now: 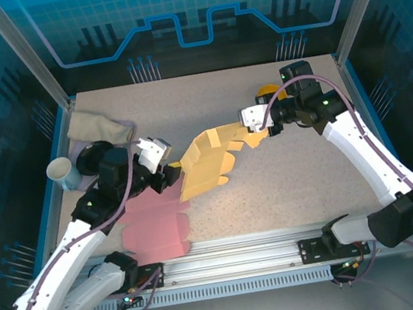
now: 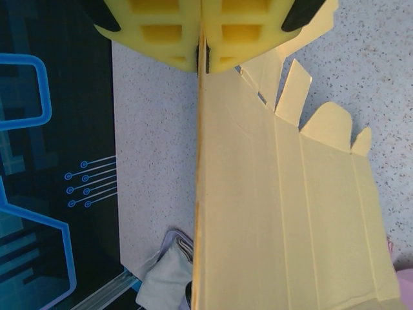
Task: Fold the paper box
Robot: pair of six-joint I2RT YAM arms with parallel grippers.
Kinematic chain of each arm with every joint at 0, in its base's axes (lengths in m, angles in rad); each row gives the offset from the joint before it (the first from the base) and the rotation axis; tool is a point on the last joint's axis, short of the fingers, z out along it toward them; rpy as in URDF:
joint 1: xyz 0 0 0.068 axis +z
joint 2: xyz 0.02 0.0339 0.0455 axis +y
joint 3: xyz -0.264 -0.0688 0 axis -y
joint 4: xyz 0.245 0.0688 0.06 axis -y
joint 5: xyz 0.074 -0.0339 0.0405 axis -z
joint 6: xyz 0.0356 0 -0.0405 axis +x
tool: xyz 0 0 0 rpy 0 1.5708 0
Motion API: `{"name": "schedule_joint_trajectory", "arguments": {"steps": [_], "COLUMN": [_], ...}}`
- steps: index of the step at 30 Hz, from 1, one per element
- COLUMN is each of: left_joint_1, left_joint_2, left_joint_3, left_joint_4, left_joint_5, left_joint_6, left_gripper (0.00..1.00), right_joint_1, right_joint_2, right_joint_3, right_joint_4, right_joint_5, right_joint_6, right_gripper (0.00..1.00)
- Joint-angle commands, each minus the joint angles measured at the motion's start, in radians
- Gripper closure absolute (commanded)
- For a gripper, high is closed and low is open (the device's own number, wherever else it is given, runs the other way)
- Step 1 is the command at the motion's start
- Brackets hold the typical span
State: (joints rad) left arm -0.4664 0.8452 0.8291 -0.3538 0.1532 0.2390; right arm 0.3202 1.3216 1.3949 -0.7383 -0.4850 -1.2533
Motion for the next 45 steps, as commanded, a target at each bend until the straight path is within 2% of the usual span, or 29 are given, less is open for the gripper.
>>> {"name": "schedule_joint_trajectory", "arguments": {"steps": [1,11,15,24,34,38,39,42,43,45], "left_joint_1": [0.008,0.007,0.007,0.008,0.007,0.007,0.007,0.008,0.007,0.007], "left_joint_2": [0.002,0.030,0.038,0.052,0.041,0.037,0.035,0.021,0.015,-0.001], "left_joint_3": [0.052,0.030,0.020,-0.011,-0.018,-0.012,-0.013,-0.010,-0.007,0.000], "left_joint_4": [-0.033,0.102,0.151,0.224,0.241,0.226,0.220,0.189,0.172,0.138], "left_joint_5": [0.058,0.207,0.225,0.264,0.260,0.230,0.214,0.168,0.166,0.174], "left_joint_6": [0.033,-0.100,-0.136,-0.212,-0.227,-0.216,-0.213,-0.197,-0.184,-0.164], "left_gripper": [0.46,0.47,0.47,0.56,0.98,1.00,0.92,0.54,0.49,0.46], "right_joint_1": [-0.009,-0.009,-0.009,-0.009,-0.015,-0.015,-0.015,-0.015,-0.015,-0.014], "right_joint_2": [-0.023,-0.031,-0.029,-0.032,-0.034,-0.029,-0.028,-0.023,-0.022,-0.019], "right_joint_3": [0.014,0.018,0.021,0.021,0.024,0.026,0.027,0.020,0.015,0.011], "right_joint_4": [-0.011,-0.014,-0.019,-0.020,-0.026,-0.023,-0.017,0.025,0.048,0.076], "right_joint_5": [-0.102,-0.146,-0.161,-0.185,-0.194,-0.178,-0.164,-0.088,-0.054,0.008], "right_joint_6": [0.021,0.043,0.043,0.046,0.046,0.052,0.058,0.093,0.105,0.122], "right_gripper": [1.00,1.00,1.00,1.00,1.00,1.00,1.00,1.00,1.00,1.00]}}
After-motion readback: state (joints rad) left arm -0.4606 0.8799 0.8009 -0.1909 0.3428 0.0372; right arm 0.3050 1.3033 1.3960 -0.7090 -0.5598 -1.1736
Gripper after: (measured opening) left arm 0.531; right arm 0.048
